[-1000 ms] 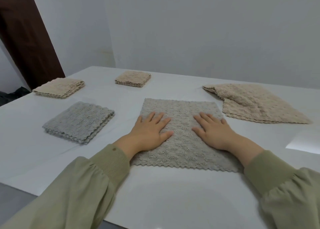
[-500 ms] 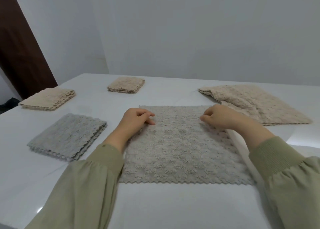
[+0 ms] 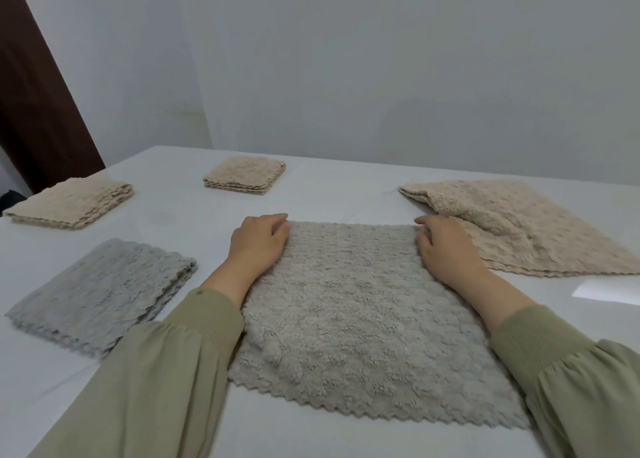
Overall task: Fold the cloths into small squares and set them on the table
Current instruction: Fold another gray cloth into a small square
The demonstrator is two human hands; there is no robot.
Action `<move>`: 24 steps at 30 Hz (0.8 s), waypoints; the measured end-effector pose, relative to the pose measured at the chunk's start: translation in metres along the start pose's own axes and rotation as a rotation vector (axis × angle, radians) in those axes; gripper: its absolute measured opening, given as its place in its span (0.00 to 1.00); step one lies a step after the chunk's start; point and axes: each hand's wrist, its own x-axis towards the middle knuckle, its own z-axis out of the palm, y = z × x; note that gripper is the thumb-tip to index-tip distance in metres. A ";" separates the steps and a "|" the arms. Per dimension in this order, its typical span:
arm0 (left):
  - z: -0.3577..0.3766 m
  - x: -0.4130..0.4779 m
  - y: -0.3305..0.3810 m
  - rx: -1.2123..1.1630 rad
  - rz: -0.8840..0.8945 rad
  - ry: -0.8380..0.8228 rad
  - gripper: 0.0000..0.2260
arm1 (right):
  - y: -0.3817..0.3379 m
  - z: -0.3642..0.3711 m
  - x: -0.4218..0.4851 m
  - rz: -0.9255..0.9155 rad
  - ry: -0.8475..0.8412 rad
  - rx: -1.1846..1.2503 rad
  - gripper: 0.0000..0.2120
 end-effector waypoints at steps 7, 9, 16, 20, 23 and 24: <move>-0.002 0.001 0.001 0.032 0.019 -0.045 0.18 | 0.000 -0.001 0.001 0.030 -0.085 -0.066 0.17; -0.003 -0.001 0.002 -0.072 0.011 -0.043 0.20 | -0.001 -0.002 0.000 0.027 -0.082 -0.057 0.17; -0.009 -0.007 0.007 -0.393 -0.052 -0.022 0.15 | -0.006 -0.004 0.000 0.046 -0.077 0.040 0.22; -0.008 -0.008 0.004 -0.482 -0.086 0.094 0.12 | -0.004 -0.008 0.001 0.116 0.079 0.022 0.12; -0.010 -0.008 0.006 -0.380 -0.044 0.260 0.06 | -0.003 -0.014 0.000 0.179 0.205 0.034 0.07; -0.011 -0.008 0.006 -0.381 -0.036 0.286 0.03 | -0.005 -0.016 -0.001 0.202 0.212 0.073 0.07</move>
